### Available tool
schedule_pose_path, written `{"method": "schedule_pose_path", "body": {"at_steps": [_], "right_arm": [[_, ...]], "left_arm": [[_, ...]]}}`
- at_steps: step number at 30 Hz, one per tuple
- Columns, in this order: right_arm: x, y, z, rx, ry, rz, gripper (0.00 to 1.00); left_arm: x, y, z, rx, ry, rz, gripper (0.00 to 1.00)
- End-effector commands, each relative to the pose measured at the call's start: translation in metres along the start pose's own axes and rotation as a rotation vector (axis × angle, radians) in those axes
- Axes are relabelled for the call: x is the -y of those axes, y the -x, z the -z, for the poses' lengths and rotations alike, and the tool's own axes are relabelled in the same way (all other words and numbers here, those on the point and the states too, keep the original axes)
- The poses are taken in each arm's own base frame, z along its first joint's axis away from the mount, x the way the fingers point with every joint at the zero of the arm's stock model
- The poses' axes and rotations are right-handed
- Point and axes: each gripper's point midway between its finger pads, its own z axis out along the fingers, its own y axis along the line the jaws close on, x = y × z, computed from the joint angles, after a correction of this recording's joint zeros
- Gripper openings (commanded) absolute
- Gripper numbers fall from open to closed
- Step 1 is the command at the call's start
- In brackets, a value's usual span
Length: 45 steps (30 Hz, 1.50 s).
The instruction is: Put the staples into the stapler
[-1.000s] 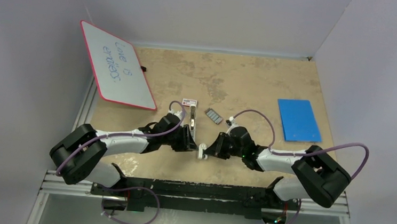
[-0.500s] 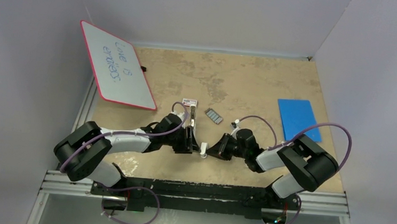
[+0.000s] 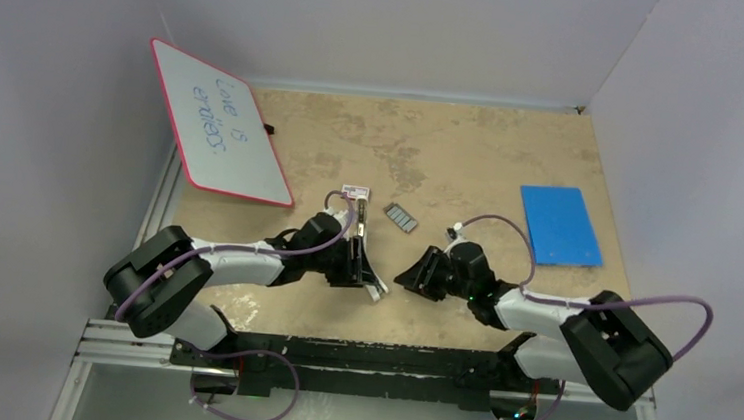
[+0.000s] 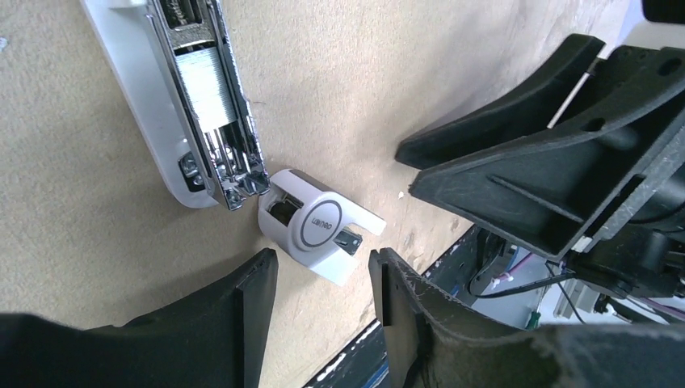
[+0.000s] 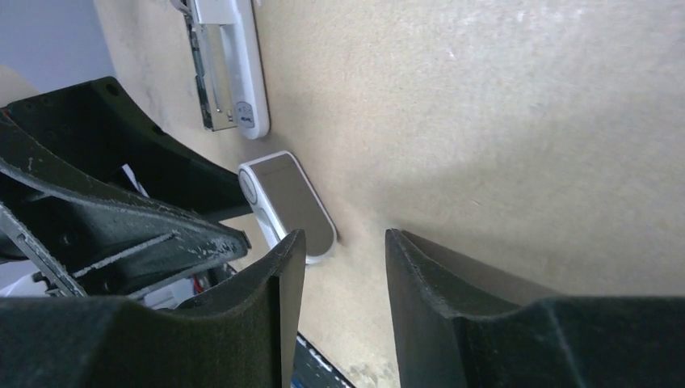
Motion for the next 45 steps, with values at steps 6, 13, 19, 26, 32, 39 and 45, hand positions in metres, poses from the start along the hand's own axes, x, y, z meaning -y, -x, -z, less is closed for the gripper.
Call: {"method": "schedule_pose_path", "body": {"at_steps": [6,13,19,26,32,39,45], "right_arm": [[-0.003,0.036,0.015,0.116,-0.124,0.224,0.48],[-0.041,0.011,0.006,0.000,-0.007,0.468,0.54],[-0.049,-0.006,-0.007,-0.041,0.009,0.501,0.50],[-0.038,-0.013,-0.015,-0.073,-0.015,0.484,0.38],[-0.034,-0.014,-0.018,-0.070,-0.023,0.463,0.34],[-0.018,-0.033,-0.014,-0.123,-0.025,0.346,0.19],[-0.009,-0.047,-0.012,-0.143,0.010,0.231,0.13]], "left_arm": [[0.023,0.021,0.002,0.066,-0.038,-0.051,0.43],[0.016,0.021,0.003,0.074,-0.002,-0.020,0.41],[0.013,0.020,0.002,0.076,0.009,-0.014,0.38],[0.013,0.020,0.002,0.072,0.007,-0.019,0.37],[0.015,0.019,0.003,0.069,-0.009,-0.026,0.38],[0.017,0.016,0.002,0.057,-0.020,-0.024,0.45],[0.018,0.016,0.001,0.049,-0.024,-0.015,0.50]]}}
